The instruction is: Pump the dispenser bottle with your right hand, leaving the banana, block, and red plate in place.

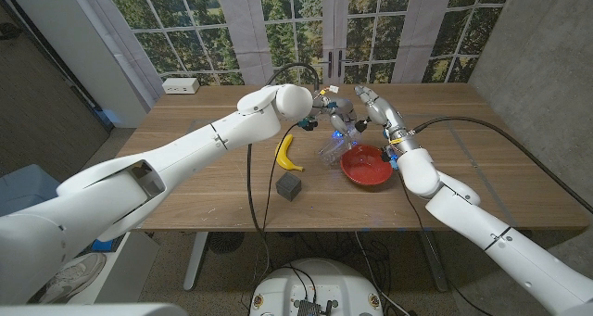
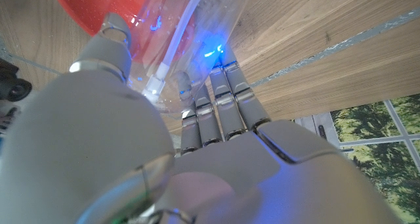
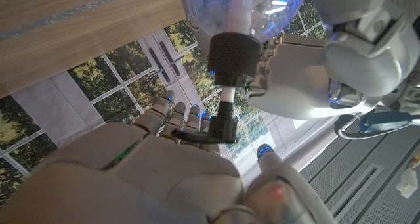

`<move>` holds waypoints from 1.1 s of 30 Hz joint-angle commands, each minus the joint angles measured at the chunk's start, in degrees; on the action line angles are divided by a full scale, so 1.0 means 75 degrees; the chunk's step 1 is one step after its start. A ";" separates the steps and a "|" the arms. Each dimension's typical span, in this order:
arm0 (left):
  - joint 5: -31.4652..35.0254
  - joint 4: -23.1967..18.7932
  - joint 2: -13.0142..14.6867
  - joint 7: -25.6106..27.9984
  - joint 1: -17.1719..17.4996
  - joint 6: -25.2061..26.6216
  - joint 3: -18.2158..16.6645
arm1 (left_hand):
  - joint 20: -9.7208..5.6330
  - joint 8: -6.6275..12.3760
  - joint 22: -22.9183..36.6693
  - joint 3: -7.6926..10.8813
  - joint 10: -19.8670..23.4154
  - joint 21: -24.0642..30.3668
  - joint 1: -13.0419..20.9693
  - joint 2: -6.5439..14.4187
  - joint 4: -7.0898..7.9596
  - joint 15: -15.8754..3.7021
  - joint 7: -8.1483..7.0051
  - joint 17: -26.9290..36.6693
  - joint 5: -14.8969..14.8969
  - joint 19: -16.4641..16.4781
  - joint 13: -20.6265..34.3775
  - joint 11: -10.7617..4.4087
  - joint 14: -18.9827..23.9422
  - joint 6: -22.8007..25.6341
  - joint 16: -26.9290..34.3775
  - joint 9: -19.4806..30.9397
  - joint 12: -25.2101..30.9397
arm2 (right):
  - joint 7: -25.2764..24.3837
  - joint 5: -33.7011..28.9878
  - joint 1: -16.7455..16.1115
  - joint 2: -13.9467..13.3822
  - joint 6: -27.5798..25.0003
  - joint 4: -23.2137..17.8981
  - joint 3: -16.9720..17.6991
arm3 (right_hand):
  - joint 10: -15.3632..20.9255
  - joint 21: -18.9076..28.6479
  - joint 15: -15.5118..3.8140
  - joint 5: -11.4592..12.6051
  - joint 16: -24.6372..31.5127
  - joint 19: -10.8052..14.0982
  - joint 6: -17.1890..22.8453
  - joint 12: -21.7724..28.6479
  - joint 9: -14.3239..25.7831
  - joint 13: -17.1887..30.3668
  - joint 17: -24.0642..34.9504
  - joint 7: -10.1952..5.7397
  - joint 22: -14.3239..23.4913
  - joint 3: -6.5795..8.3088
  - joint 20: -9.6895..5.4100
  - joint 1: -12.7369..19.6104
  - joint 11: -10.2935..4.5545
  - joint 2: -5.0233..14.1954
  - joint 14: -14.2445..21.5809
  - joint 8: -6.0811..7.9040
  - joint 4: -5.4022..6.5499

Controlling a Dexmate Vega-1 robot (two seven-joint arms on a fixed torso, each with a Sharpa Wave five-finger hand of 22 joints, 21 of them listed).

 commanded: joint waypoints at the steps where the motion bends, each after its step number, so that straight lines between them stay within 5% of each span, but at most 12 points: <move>1: -0.0053 0.0104 -0.0061 0.0039 -0.0026 -0.0038 -0.0005 | -0.0553 0.0048 0.0004 0.0209 0.1670 0.0079 0.1955 0.1996 0.0176 -0.2306 -0.0813 0.0496 0.0043 0.0029 0.0913 -0.1564 0.1892 0.1287 0.0022 0.0015 0.0043 | 0.0307 -0.0305 0.0303 -0.0102 -0.0510 -0.0137 -0.0393 | -0.0083 -0.0007 0.0011 0.0053 -0.0021 -0.0087 -0.0204 0.0010 -0.0001 -0.0002 -0.0003 0.0013 0.0026 -0.0051 0.0020 -0.0063 0.0011 0.0324 -0.0078 -0.0019 0.0102; 11: -0.0133 0.0094 -0.0044 0.0329 0.0114 -0.0213 -0.0114 | -0.0656 0.0075 0.0011 0.0184 0.1860 0.0212 0.1961 0.1941 0.0153 -0.2307 -0.0718 0.0516 0.0042 0.0185 0.0858 -0.1541 0.2005 0.1449 0.0058 0.0003 0.0048 | 0.0350 -0.0446 0.0380 -0.0051 -0.0575 -0.0203 -0.0620 | -0.0090 0.0011 0.0017 0.0084 -0.0023 -0.0144 -0.0387 0.0038 -0.0006 -0.0009 -0.0016 0.0056 0.0025 -0.0124 0.0044 -0.0100 -0.0025 0.0292 -0.0128 -0.0020 0.0184; 24: -0.0187 -0.0152 0.0077 0.0836 0.0456 -0.0359 -0.0354 | -0.0972 -0.0043 0.0060 0.0111 0.2320 0.0663 0.2111 0.1732 0.0081 -0.2302 -0.0343 0.0463 0.0057 0.0677 0.0530 -0.1359 0.2451 0.1820 0.0153 -0.0076 0.0032 | 0.0802 -0.0339 0.0544 -0.0101 -0.0316 -0.0049 -0.0867 | -0.0076 0.0037 -0.0007 0.0121 -0.0012 -0.0178 -0.0527 0.0067 -0.0013 -0.0016 -0.0034 0.0096 0.0025 -0.0205 0.0052 -0.0123 -0.0044 0.0267 -0.0151 0.0002 0.0256; 33: -0.0079 -0.0252 0.0137 0.0667 0.0401 -0.0299 -0.0297 | -0.1002 -0.0096 0.0080 0.0097 0.2371 0.0765 0.2184 0.1679 0.0077 -0.2297 -0.0266 0.0442 0.0063 0.0711 0.0510 -0.1318 0.2564 0.1928 0.0173 -0.0101 0.0049 | 0.0251 -0.0461 0.0306 -0.0060 -0.0262 -0.0133 -0.0638 | -0.0031 0.0064 0.0013 0.0143 0.0003 -0.0145 -0.0515 0.0095 -0.0018 -0.0018 -0.0049 0.0115 0.0022 -0.0247 0.0036 -0.0118 -0.0020 0.0258 -0.0133 0.0044 0.0282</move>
